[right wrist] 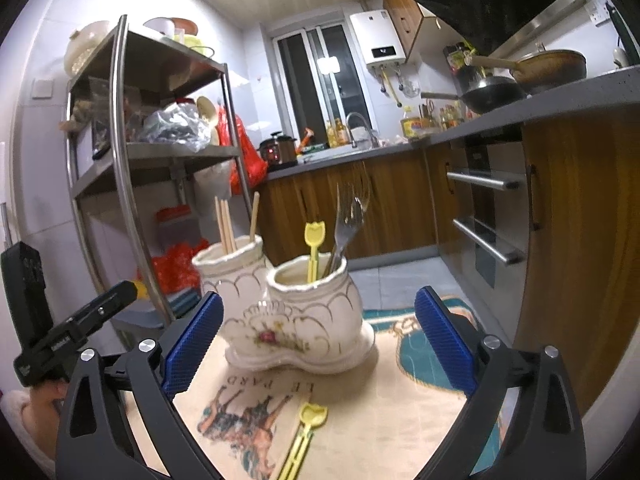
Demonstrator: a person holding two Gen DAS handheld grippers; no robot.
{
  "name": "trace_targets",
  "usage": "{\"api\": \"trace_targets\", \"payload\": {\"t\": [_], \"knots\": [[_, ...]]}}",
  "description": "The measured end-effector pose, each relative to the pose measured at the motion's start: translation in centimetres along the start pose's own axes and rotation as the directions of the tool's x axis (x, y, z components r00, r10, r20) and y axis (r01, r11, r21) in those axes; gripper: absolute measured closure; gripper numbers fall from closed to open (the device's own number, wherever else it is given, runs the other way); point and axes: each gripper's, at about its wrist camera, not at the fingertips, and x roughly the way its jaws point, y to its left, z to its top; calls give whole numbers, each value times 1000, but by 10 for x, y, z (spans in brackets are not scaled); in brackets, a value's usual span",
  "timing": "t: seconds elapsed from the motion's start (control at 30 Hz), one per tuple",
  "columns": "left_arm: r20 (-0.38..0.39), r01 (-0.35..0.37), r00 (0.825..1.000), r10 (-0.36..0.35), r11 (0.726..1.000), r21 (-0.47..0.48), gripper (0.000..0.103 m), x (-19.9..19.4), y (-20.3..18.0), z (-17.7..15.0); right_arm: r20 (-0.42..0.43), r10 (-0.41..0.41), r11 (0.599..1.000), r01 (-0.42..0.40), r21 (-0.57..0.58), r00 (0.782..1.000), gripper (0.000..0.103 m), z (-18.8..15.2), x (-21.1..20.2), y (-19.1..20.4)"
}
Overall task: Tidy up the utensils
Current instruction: 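Move both open tools back over the last yellow spoon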
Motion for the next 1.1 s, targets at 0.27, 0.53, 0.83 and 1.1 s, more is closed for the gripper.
{"api": "trace_targets", "payload": {"t": [0.27, 0.53, 0.83, 1.1], "knots": [[-100, -28, 995, 29, 1000, 7, 6, -4, -7, -17, -86, -41, 999, 39, -22, 995, 7, -12, -2, -1], [-222, -60, 973, 67, 998, 35, 6, 2, -15, -32, -274, -85, 996, 81, -29, 958, 6, -33, 13, -8], [-337, -27, 941, 37, 999, 35, 6, 21, -17, -48, -478, -84, 992, 29, -121, 874, 12, -60, 40, 11], [-372, 24, 928, -9, 999, 37, 6, 27, -24, -56, -543, -69, 990, -10, -141, 837, 56, -70, 51, 22]]}}
